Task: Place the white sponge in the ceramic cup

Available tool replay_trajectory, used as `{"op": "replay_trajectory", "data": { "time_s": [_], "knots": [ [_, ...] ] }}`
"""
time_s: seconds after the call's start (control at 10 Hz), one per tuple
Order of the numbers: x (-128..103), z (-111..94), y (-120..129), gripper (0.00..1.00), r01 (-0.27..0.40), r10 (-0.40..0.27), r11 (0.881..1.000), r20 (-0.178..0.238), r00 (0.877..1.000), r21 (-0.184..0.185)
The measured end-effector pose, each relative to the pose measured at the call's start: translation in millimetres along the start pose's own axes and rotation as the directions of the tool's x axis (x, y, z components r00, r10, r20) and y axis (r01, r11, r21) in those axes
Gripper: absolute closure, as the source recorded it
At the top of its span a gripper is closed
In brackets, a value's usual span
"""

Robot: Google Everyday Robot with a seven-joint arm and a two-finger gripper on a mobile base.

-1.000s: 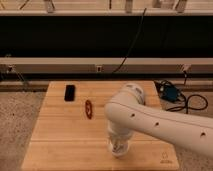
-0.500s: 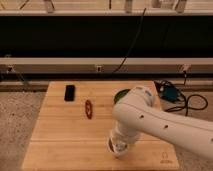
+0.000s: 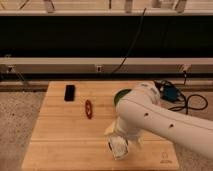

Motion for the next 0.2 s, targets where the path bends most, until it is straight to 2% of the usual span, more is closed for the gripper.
{"op": "replay_trajectory", "data": {
  "time_s": [0.2],
  "knots": [
    [-1.3,1.0,0.8,0.20,0.005,-0.005,1.000,0.006,1.000,-0.008]
  ]
}}
